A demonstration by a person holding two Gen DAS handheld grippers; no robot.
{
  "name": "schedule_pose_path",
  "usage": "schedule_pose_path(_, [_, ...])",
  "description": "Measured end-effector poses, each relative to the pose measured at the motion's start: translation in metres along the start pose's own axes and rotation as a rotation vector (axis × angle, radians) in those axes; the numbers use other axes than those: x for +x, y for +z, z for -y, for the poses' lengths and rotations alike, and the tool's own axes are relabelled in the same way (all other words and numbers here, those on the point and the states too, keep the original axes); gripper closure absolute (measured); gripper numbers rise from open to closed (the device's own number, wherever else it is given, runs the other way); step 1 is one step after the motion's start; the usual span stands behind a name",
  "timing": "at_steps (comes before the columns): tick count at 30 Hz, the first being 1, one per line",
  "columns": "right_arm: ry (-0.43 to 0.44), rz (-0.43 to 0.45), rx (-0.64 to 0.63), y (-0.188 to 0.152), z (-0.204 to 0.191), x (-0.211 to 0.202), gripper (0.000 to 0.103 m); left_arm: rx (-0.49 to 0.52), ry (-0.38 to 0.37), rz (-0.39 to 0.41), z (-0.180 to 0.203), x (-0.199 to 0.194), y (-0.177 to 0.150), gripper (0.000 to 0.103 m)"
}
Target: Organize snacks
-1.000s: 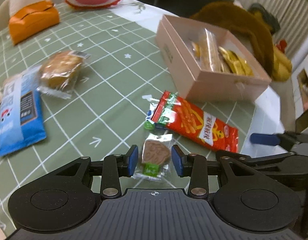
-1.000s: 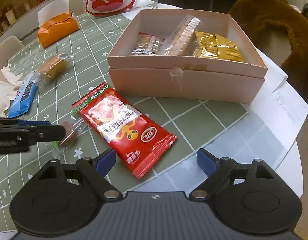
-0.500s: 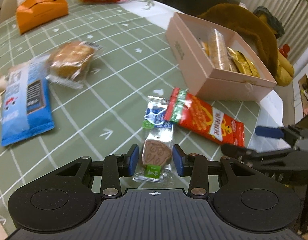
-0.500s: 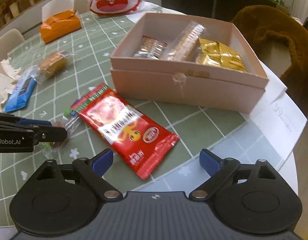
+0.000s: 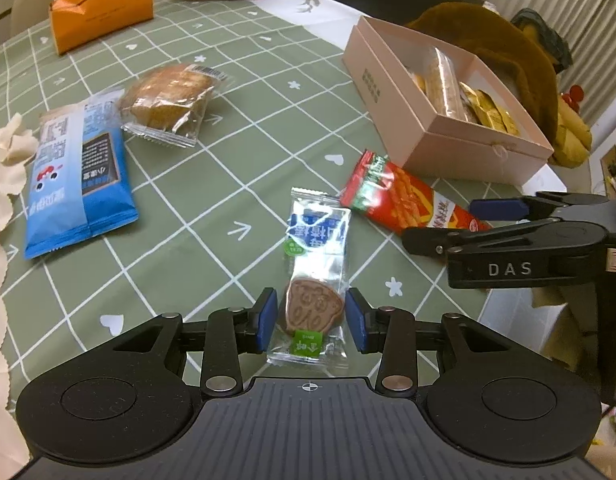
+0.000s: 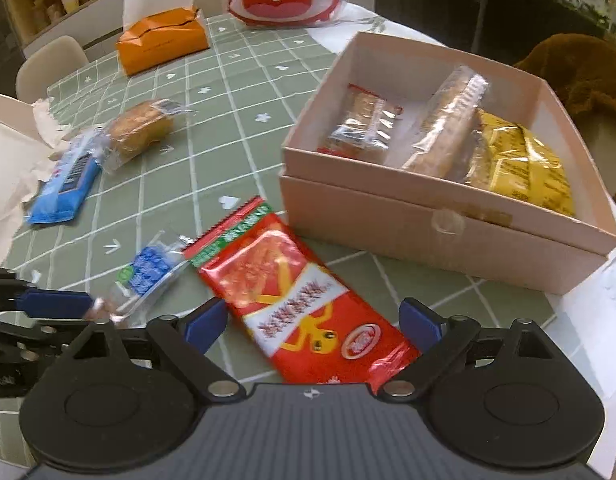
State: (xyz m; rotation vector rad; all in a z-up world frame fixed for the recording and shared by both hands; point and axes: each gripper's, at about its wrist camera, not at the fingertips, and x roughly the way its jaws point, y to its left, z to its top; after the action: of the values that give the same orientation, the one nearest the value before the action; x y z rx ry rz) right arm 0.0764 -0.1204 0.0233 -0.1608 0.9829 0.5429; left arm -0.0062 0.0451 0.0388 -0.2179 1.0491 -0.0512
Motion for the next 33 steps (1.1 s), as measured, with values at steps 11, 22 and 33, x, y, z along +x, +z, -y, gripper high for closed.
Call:
schedule_pose_path(11, [-0.041,-0.02,0.035,-0.033,0.009,-0.027,0.039,0.074,0.056,0.019,0.019,0.003,-0.004,0.06])
schedule_pose_path(22, [-0.15,-0.031,0.064,-0.057,0.021,-0.037,0.02,0.05,0.047,0.058,0.017,0.0,-0.011,0.06])
schedule_pose_path(33, [-0.14,0.003,0.046,-0.065,0.017,-0.032,0.0,0.092,0.066,0.07,0.021,0.002,-0.014,0.059])
